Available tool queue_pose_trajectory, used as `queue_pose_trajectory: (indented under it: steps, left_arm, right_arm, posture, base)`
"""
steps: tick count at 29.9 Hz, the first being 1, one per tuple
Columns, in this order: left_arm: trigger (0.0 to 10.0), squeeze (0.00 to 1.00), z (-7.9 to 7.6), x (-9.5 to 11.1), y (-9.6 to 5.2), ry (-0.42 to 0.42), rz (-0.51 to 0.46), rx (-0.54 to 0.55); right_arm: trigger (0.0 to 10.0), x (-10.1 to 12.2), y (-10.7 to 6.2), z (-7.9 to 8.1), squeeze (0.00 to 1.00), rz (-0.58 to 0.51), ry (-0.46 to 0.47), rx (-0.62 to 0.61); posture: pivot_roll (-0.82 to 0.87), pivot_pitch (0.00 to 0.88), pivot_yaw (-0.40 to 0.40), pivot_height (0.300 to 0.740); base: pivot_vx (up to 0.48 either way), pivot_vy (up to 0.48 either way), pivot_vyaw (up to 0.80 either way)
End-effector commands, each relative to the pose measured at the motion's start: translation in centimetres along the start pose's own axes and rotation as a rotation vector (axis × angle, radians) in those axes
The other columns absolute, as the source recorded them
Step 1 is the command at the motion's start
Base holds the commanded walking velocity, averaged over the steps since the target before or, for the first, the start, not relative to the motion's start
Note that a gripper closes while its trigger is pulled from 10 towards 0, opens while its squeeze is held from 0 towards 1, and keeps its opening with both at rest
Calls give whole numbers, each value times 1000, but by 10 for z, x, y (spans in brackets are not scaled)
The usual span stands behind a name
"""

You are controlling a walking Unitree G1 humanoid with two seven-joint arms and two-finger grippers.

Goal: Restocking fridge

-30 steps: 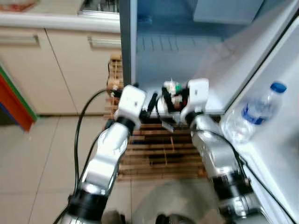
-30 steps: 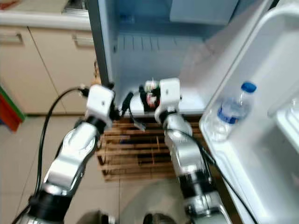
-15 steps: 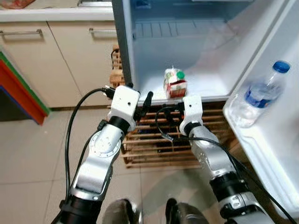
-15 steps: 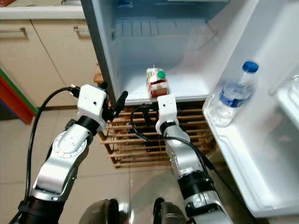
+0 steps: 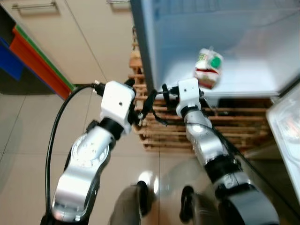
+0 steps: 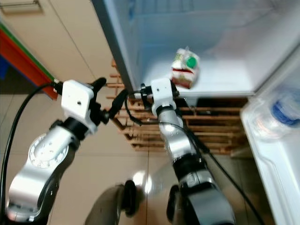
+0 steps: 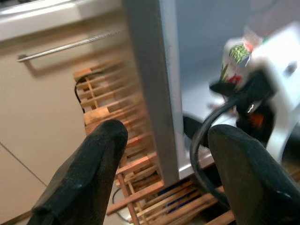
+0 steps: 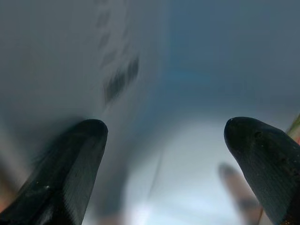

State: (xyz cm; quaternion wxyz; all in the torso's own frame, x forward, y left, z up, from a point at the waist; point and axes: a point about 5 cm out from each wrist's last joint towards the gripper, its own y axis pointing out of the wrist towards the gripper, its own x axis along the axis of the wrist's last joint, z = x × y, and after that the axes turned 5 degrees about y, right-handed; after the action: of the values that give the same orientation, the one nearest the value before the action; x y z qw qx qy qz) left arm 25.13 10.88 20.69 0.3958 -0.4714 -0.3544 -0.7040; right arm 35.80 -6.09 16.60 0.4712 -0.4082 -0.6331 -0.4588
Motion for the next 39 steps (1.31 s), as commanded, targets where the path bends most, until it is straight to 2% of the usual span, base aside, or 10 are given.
queue_pose_trajectory:
  steps: [1, 9, 18, 23, 27, 29, 30, 32, 33, 39]
  left_arm:
    - [10000, 0, -10, 4, -4, -20, -1, -39]
    - [10000, 0, -15, 1, -5, -40, 26, -46]
    - [10000, 0, -22, -3, -1, -47, 45, -44]
    - [10000, 0, -23, -5, 3, -51, 36, -43]
    - [10000, 0, -23, -19, 8, 0, 61, -31]
    - [10000, 0, -18, -26, 9, 3, 76, -21]
    - [10000, 0, -11, -38, 12, -10, 106, 0]
    - [10000, 0, -10, -42, 15, -9, 109, 5]
    - [10000, 0, -10, -43, 27, -9, 91, 10]
    - [10000, 0, -16, -37, 49, -19, 43, 4]
  right_arm:
    - [10000, 6, 0, 6, 0, -47, 2, 24]
    - [10000, -10, -14, 12, 0, 8, 0, 54]
    - [10000, 0, -44, 24, 0, -33, 10, 102]
    - [10000, -5, -49, 12, 0, -28, -54, 29]
    - [10000, 1, -63, -3, 0, -51, -10, -68]
    - [10000, 0, -68, -7, 0, -40, 2, -66]
    - [10000, -3, -76, -17, 0, -21, 7, -68]
    - [10000, -4, -76, -22, 0, -20, -8, -74]
    - [10000, -5, -67, -30, 0, -25, -39, -84]
    - [10000, 0, -46, -30, 0, -57, -40, -65]
  posture:
    - [235, 402, 103, 740]
    - [224, 389, 74, 740]
    - [180, 371, 44, 740]
    - [166, 345, 31, 740]
    - [140, 267, -3, 740]
    - [109, 210, -23, 740]
    - [83, 169, -33, 740]
    - [66, 144, -37, 740]
    - [44, 123, -35, 740]
    - [28, 93, -19, 740]
  base:
    - [0, 0, 0]
    - [0, 0, 0]
    - [0, 0, 0]
    - [0, 0, 0]
    - [0, 0, 0]
    - [0, 0, 0]
    - [0, 0, 0]
    - [0, 0, 0]
    - [0, 0, 0]
    - [0, 0, 0]
